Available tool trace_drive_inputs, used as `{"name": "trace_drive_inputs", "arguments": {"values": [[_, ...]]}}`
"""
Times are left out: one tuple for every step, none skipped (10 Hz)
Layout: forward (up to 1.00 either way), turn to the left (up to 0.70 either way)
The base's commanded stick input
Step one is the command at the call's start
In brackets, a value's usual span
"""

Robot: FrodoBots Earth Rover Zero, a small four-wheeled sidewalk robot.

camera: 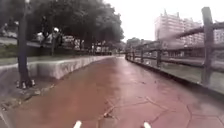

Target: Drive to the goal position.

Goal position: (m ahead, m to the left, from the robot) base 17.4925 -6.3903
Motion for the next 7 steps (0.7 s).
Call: {"name": "trace_drive_inputs", "arguments": {"values": [[0.50, 0.00], [0.50, 0.00], [0.50, 0.00], [0.50, 0.00], [0.50, 0.00], [0.50, 0.00], [0.50, 0.00]]}}
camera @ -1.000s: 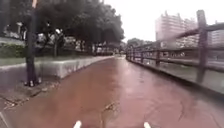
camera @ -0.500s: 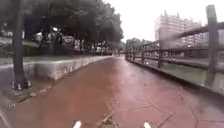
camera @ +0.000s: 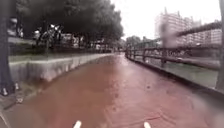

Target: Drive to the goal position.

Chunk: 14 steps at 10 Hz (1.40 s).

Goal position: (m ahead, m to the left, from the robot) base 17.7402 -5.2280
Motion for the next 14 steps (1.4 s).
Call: {"name": "trace_drive_inputs", "arguments": {"values": [[0.50, 0.00], [0.50, 0.00], [0.50, 0.00], [0.50, 0.00], [0.50, 0.00], [0.50, 0.00], [0.50, 0.00], [0.50, 0.00], [0.50, 0.00], [0.50, 0.00], [0.50, 0.00], [0.50, 0.00], [0.50, 0.00], [0.50, 0.00]]}}
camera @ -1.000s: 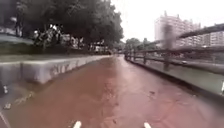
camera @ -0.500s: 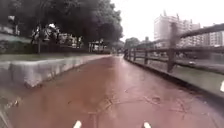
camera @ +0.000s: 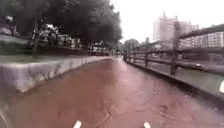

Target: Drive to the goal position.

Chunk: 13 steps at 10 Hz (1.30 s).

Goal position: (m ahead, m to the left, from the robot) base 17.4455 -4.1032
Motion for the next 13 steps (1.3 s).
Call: {"name": "trace_drive_inputs", "arguments": {"values": [[0.50, 0.00], [0.50, 0.00], [0.50, 0.00], [0.50, 0.00], [0.50, 0.00], [0.50, 0.00], [0.50, 0.00], [0.50, 0.00], [0.50, 0.00], [0.50, 0.00], [0.50, 0.00], [0.50, 0.00], [0.50, 0.00]]}}
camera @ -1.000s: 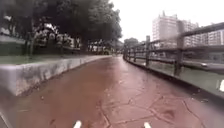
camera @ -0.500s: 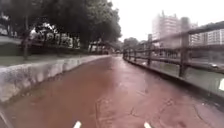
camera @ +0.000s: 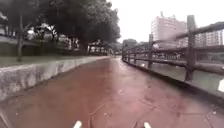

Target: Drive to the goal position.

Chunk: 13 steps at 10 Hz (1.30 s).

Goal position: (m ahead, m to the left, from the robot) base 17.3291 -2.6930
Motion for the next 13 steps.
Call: {"name": "trace_drive_inputs", "arguments": {"values": [[0.50, 0.00], [0.50, 0.00], [0.50, 0.00], [0.50, 0.00], [0.50, 0.00], [0.50, 0.00], [0.50, 0.00], [0.50, 0.00], [0.50, 0.00], [0.50, 0.00], [0.50, 0.00], [0.50, 0.00], [0.50, 0.00]]}}
